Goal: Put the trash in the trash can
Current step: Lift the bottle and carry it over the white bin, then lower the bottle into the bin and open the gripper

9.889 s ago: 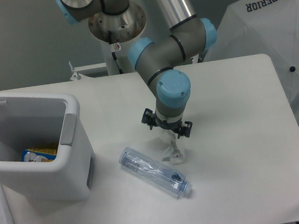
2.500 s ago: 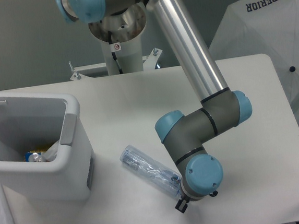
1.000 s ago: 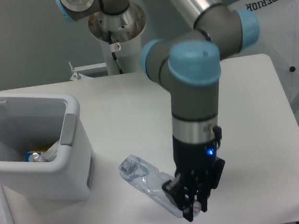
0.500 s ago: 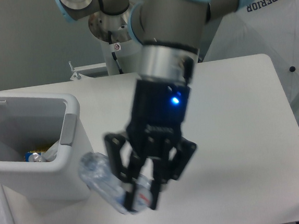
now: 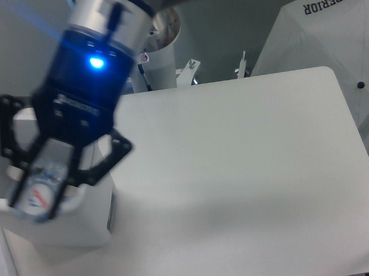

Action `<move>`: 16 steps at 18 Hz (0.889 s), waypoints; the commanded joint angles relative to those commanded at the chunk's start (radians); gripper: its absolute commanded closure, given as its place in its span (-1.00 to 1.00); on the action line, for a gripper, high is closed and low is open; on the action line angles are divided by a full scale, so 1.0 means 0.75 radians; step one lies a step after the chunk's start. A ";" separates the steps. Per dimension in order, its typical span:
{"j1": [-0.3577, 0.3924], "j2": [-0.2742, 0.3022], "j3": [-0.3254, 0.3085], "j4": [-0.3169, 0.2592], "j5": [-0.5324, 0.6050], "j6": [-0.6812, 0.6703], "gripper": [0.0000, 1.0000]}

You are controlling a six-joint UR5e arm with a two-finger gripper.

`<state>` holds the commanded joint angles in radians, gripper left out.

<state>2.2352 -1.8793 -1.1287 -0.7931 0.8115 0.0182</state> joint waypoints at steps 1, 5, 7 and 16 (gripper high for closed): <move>-0.018 0.018 -0.037 0.002 0.000 0.014 0.98; -0.037 0.043 -0.148 0.082 0.002 0.021 0.98; -0.062 0.043 -0.186 0.084 0.004 0.059 0.97; -0.100 0.104 -0.354 0.084 0.012 0.129 0.78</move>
<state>2.1598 -1.8010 -1.3942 -0.7302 0.8207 0.1150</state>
